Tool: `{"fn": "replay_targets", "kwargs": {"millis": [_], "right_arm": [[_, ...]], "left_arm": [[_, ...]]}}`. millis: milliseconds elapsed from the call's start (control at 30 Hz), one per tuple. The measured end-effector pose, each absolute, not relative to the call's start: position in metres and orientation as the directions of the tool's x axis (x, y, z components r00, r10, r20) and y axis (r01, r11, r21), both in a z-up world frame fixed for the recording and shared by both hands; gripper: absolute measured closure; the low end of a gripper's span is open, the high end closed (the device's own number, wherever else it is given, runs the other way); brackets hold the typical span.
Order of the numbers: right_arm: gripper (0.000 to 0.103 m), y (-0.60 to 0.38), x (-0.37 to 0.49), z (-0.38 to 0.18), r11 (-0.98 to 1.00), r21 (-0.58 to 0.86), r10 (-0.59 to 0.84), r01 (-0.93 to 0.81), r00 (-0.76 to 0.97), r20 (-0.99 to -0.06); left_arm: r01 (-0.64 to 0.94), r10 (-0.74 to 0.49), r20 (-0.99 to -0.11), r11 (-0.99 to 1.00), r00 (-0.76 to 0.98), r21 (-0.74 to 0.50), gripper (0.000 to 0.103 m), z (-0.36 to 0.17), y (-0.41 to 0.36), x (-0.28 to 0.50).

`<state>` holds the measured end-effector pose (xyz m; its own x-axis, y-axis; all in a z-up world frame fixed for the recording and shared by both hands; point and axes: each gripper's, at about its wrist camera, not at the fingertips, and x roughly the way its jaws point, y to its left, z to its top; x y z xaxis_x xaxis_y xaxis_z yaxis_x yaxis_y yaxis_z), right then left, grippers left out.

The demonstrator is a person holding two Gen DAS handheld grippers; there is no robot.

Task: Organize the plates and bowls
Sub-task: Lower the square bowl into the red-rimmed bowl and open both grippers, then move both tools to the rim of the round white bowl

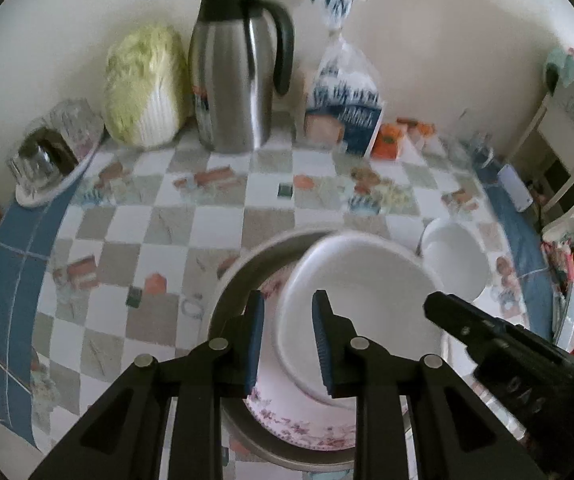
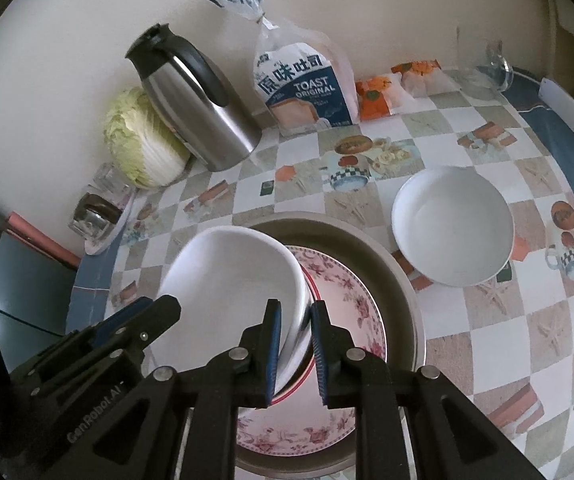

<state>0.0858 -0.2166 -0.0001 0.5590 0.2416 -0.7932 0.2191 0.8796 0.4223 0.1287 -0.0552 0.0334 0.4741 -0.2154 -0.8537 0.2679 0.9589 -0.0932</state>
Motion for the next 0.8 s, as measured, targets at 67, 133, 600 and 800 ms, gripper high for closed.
{"fn": "replay_targets", "kwargs": {"millis": [67,133,600,800], "right_arm": [[0.085,-0.225,0.082,0.011,0.870,0.448,0.255,0.203,0.592,-0.764],[0.085,-0.243,0.076,0.021,0.853,0.481,0.262,0.201,0.633,-0.729],[0.085,-0.372,0.078,-0.054,0.766,0.380,0.067,0.519,0.523,-0.849],[0.085,-0.387,0.084,-0.073,0.747,0.432,0.117,0.505,0.540,-0.833]], "left_arm": [[0.282,-0.243,-0.842,0.953,0.481,-0.114,0.058,0.044,-0.059,0.129],[0.296,-0.249,-0.838,0.949,0.485,-0.110,0.057,0.051,-0.067,0.133],[0.516,-0.121,-0.960,0.856,0.252,0.028,0.057,0.005,-0.249,0.198],[0.474,-0.029,-0.980,0.878,0.195,0.069,0.057,-0.039,-0.267,0.222]]}}
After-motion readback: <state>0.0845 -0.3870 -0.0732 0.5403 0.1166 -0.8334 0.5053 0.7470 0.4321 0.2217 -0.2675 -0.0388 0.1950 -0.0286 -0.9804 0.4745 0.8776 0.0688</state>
